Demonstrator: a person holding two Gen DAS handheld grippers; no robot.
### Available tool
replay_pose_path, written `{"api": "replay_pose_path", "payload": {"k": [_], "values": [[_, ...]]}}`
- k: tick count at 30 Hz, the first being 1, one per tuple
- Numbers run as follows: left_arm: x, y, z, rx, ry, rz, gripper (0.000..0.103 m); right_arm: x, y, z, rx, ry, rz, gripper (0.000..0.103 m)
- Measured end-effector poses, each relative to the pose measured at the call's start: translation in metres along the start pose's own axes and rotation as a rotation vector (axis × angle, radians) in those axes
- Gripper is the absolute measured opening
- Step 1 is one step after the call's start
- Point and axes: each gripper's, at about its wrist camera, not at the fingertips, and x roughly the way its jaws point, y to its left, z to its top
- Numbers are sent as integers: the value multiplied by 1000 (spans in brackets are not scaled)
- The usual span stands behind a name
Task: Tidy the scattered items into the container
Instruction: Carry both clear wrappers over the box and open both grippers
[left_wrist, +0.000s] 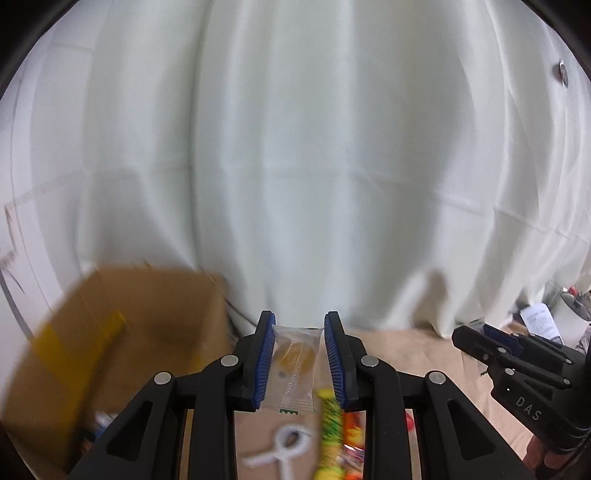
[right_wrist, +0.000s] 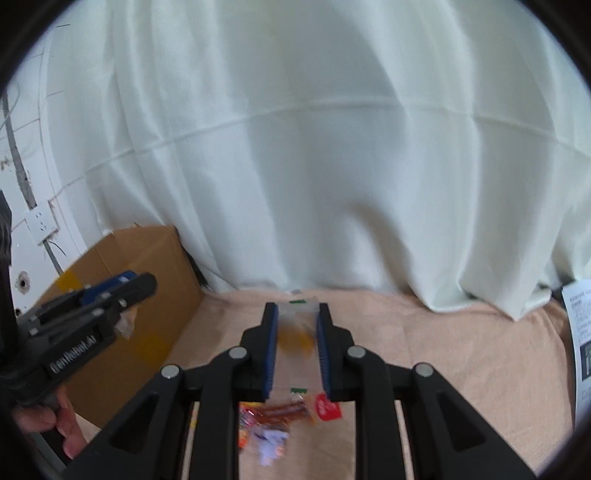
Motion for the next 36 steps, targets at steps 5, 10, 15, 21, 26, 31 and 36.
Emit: {"api": "replay_pose_path", "payload": {"k": [5,10,15,21,26,31,36], "values": [[-24,58,26,-18,-49,66,29,-2,42,33,-22,-55,55,24],[-34,112,28,-47,-40,118,29,7,102,58,-67,-88,132,24],[-41,161,19,-74,-29,167,29,27,158,65,-104,-74,208,24],[-39,200,-4,-104,11,197,29,53,214,63,-146,-25,288,24],[-25,215,-22,-121,60,192,29,69,239,53,-180,23,304,24],[-17,218,-38,-130,95,184,29,81,243,43,-182,77,310,24],[-11,216,-43,-129,116,179,29,83,243,37,-180,97,306,24]]}}
